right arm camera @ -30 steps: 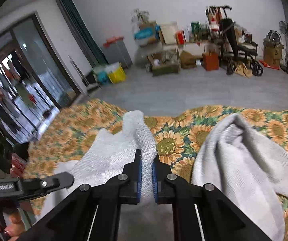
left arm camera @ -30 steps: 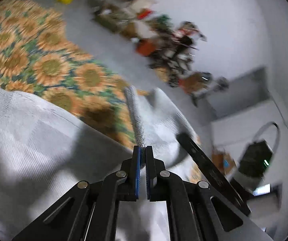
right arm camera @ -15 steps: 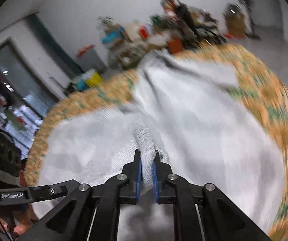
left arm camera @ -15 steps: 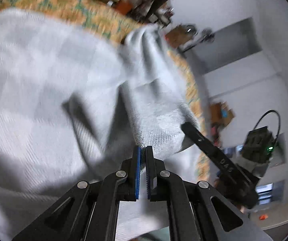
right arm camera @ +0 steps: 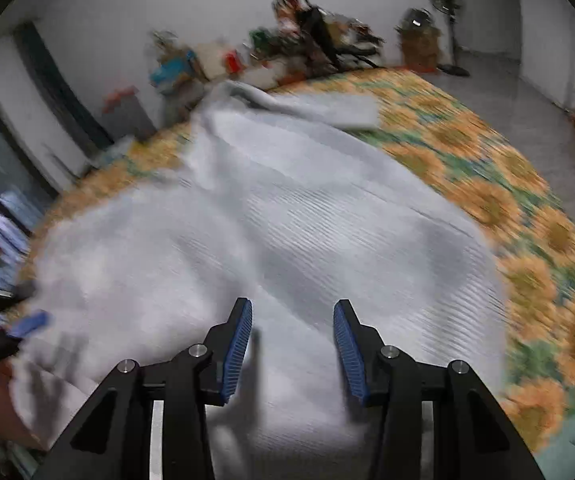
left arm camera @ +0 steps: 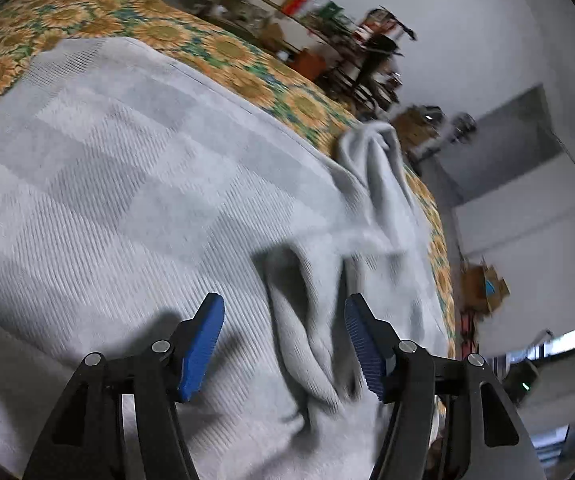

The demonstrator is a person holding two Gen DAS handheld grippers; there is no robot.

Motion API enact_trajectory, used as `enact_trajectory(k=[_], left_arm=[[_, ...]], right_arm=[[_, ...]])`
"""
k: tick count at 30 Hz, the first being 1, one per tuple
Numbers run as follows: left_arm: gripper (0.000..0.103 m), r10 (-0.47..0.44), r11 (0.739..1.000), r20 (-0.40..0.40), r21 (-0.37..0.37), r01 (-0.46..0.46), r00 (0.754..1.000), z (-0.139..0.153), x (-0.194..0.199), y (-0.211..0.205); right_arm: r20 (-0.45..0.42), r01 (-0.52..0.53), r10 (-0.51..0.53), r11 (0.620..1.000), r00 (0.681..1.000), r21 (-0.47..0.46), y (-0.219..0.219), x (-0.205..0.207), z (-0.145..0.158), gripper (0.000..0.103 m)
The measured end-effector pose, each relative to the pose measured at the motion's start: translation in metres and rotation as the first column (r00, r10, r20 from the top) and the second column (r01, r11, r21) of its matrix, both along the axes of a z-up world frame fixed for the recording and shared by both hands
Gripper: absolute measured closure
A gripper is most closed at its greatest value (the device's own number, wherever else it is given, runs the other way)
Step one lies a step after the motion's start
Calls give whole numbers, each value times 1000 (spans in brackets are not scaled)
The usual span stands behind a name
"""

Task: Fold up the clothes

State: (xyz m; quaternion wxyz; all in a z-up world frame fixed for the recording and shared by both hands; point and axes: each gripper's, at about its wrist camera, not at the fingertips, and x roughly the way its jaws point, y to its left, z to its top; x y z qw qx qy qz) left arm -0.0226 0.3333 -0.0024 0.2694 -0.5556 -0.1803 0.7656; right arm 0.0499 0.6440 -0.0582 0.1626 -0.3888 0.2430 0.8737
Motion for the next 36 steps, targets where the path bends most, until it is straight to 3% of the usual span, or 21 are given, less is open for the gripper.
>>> enact_trajectory(k=[4,8,14,15,17,18,24,27,29,36], left_arm=[[39,17,1000,61,-20,-16,998,-12,-23,10],[39,-19,998,76,-58,24,997,-19,-48,29],[39,-159,981,103,-98,169,982,-28,-58,70],[40,-180,976,108,-104,191,978,-29,-58,75],[63,-218,966,90,-121,228,972,-30,-54,80],[89,-229,963,76,-128,237,971,-30,-52,81],[92,-155,988,48,4,155,987,-27,-50,44],[92,-126,992,75,10,125,989,-30,-52,28],[92,-112,993,108,-11,114,988,-38,-56,24],[81,-87,994,123,-48,93,989,-44,-53,23]], right_arm=[[-105,-123,119,992,987,-34,-20,-49,27,53],[-31,-208,210,976,977,67,-31,-109,39,41],[81,-262,266,963,961,-57,-8,-166,13,35],[99,-263,268,963,958,-65,-7,-168,7,34],[130,-264,273,961,953,-80,-5,-173,-4,34],[125,-267,276,960,953,-81,-7,-172,-5,33],[57,-281,287,955,956,-90,-18,-168,-1,37],[32,-302,304,952,952,-55,-27,-170,4,35],[70,-262,263,965,962,-20,-27,-171,5,36],[-52,-268,268,963,962,-1,-48,-126,32,40]])
